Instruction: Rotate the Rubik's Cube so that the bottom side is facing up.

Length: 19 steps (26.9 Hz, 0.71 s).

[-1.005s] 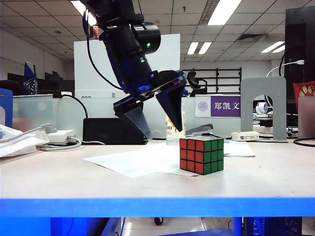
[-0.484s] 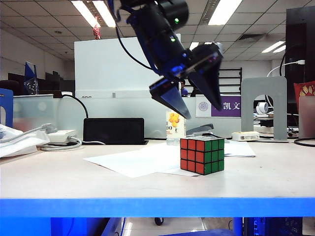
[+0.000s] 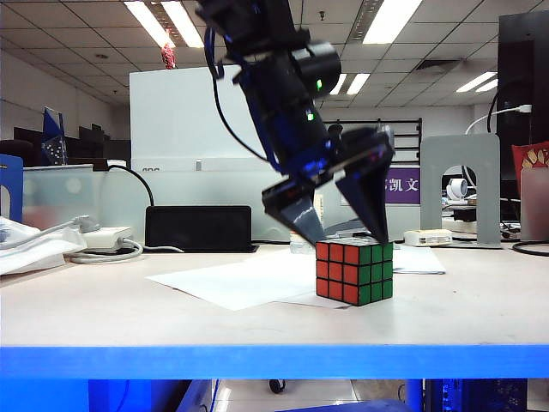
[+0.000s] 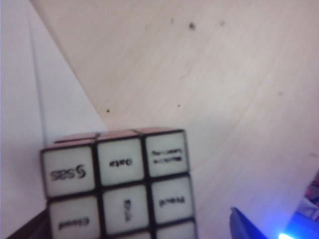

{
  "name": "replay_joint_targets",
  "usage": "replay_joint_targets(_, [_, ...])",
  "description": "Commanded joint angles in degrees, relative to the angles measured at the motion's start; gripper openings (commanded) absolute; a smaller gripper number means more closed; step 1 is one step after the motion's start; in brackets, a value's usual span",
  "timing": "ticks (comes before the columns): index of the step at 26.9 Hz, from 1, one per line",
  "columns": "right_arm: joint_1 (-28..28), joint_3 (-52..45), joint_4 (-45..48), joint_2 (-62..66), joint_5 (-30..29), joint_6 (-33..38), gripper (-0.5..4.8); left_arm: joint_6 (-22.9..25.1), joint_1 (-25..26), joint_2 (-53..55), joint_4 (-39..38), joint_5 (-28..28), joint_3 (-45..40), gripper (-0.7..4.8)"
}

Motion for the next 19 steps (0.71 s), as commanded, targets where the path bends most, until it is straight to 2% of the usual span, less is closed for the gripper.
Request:
replay_joint_targets(1, [0.02, 0.26, 0.63, 0.00, -0.39, 0.00, 0.27, -0.13, -0.13, 0.87, 0.17, -0.15, 0.04, 4.79])
replay_joint_targets(6, [0.02, 0.26, 0.61, 0.00, -0.39, 0.00, 0.27, -0.20, -0.13, 1.88, 2.36, -0.57, 0.04, 4.79])
replay_joint_targets(7, [0.02, 0.26, 0.63, 0.00, -0.37, 0.00, 0.27, -0.28, -0.13, 1.88, 2.99, -0.57, 0.07, 3.92])
replay_joint_targets(8, [0.02, 0.26, 0.63, 0.02, -0.37, 0.00, 0.27, -1.60, -0.04, 1.88, 4.26, -0.57, 0.07, 2.49])
replay_joint_targets(9, [0.02, 0.26, 0.61, 0.02, -0.37, 0.00, 0.27, -2.69, 0.33, 1.88, 5.16, -0.22, 0.07, 1.95])
replay_joint_targets(10, [0.02, 0.26, 0.61, 0.02, -0.37, 0.00, 0.27, -5.01, 0.74, 1.88, 6.40, 2.14, 0.09, 1.73])
replay_joint_targets(11, [0.02, 0.26, 0.61, 0.02, -0.37, 0.00, 0.27, -6.78, 1.42, 1.88, 7.43, 4.09, 0.09, 1.73])
replay_joint_targets(12, [0.02, 0.26, 0.61, 0.02, -0.37, 0.00, 0.27, -10.97, 2.49, 1.88, 9.42, 9.81, 0.09, 1.73])
replay_joint_targets(13, [0.00, 0.26, 0.61, 0.02, -0.37, 0.00, 0.27, -13.35, 3.21, 1.88, 10.60, 13.09, 0.09, 1.69])
replay_joint_targets(14, [0.02, 0.26, 0.61, 0.02, -0.37, 0.00, 0.27, -19.02, 5.03, 2.03, 13.66, 20.02, 0.07, 1.20])
replay_joint_targets(16, [0.02, 0.26, 0.61, 0.02, -0.20, -0.02, 0.27, -26.73, 7.85, 2.38, 18.21, 25.66, 0.04, 1.00])
replay_joint_targets(19, [0.02, 0.26, 0.63, 0.04, -0.13, -0.02, 0.27, -35.26, 11.58, 3.52, 21.70, 30.56, 0.04, 0.90])
